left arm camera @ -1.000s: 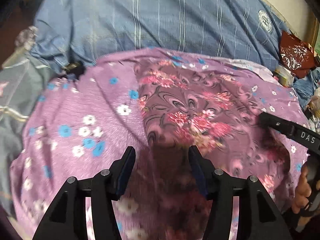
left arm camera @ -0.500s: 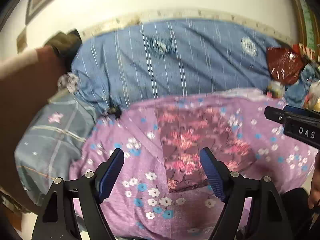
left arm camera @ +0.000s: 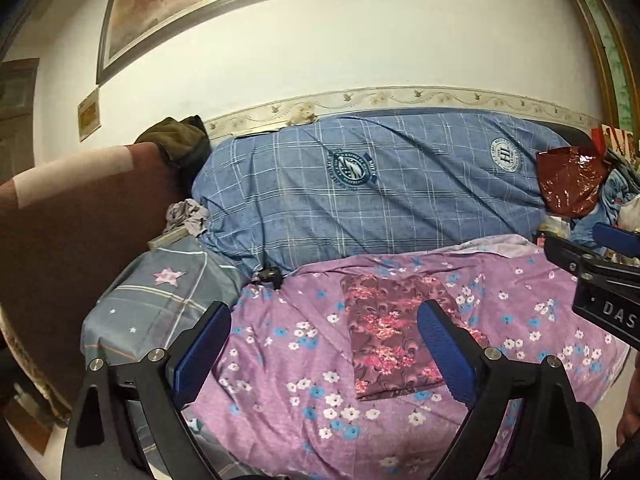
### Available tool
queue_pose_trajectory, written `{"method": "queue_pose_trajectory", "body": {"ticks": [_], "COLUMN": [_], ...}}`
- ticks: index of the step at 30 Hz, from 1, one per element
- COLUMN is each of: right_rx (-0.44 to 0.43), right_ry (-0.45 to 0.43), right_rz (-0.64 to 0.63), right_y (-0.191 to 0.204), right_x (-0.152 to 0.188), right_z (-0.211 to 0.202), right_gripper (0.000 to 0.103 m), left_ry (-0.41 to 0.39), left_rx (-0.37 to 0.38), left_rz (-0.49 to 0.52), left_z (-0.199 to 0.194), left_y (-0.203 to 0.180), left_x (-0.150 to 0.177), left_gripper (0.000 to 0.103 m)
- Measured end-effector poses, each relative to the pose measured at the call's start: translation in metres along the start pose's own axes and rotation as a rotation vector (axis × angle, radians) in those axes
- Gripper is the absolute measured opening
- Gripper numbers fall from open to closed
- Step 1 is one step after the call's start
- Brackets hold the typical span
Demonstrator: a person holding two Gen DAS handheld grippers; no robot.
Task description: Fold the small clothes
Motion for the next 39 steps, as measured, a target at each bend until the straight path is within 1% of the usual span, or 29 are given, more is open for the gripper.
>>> {"method": "queue_pose_trajectory", "body": {"ticks": [5,8,23,39], "right_rx": [0.002,0.008,0.004,0.008], "right_ry": [-0.017,-0.015,0.029,0.071], "right_rz": [0.0,-0.007,-0.013,-0.039], "right_y": [0.001,0.004,0.018,0.034], "right_x": [0.0,0.002,0.008,0.013], "right_z": [-0.008,-0.009,0.009,0.027], "right_gripper": [0.074,0.075,0.075,0.075], "left_ry": [-0.005,-0.001,0.03,0.057], "left_rx": [-0.023,-0.024,-0.039,-0.031], "left_rz": [-0.007,-0.01,-0.059,-0.089], "left_z": [-0.006,0.003,0.03,0.052], "left_y": [-0.004,-0.002,0.013,0.021], "left_x": [0.001,-0.001,-0.005,-0.001], "left_gripper": [0.096,0.096,0.096,0.096]}}
Point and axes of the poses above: each gripper's, at about its wrist camera, not at the fingertips, and z roughly the way its jaws point, y to its left, x to its underside, the point moved 1 cm from there along z, roughly the way its jaws point, and after that the axes turned 1 degree about y, right-handed, at the moved point
